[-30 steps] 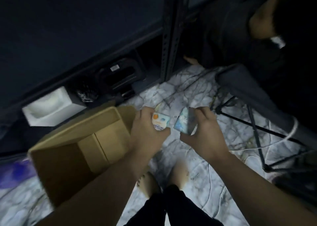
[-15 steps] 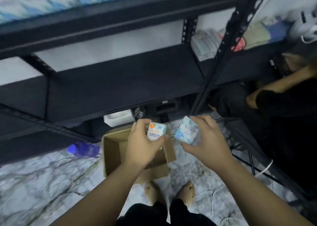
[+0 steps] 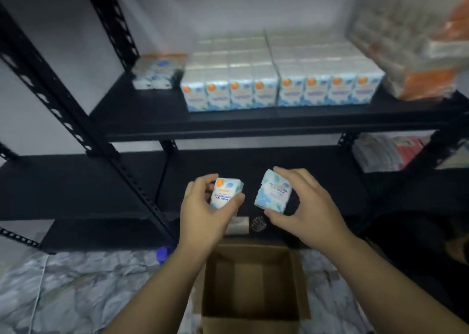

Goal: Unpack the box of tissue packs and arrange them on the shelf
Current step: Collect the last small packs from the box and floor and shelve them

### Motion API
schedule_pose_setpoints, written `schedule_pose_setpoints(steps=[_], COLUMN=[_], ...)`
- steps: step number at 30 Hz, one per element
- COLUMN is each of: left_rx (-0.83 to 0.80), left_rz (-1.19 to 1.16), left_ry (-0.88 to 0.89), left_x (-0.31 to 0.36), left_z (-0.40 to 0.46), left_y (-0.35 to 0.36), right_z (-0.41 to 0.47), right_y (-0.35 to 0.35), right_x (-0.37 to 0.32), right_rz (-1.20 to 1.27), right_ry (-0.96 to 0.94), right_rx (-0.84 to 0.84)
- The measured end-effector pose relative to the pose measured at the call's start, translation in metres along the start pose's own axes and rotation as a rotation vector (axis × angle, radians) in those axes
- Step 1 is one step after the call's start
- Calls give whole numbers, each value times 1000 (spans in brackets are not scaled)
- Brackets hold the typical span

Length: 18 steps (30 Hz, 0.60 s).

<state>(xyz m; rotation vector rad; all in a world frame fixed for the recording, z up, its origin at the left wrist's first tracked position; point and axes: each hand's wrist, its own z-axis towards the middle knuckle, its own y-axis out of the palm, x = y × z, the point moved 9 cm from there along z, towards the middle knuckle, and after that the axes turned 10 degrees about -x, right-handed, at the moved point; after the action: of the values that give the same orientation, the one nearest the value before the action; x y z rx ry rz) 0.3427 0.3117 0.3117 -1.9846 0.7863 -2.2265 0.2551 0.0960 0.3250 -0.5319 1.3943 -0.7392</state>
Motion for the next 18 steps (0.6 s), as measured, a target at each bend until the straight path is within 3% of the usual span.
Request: schedule_pose_setpoints(steps=[9, 18], left_rx=[52, 89], left_rz=[102, 275], left_ry=[147, 170], left_x=[37, 34], left_z=[87, 166], left_y=[-160, -230], right_z=[119, 204], right_y=[29, 55], right_x=[-143, -192], right_rz=[41, 80], right_ry=[-167, -264], right_rx=[119, 158])
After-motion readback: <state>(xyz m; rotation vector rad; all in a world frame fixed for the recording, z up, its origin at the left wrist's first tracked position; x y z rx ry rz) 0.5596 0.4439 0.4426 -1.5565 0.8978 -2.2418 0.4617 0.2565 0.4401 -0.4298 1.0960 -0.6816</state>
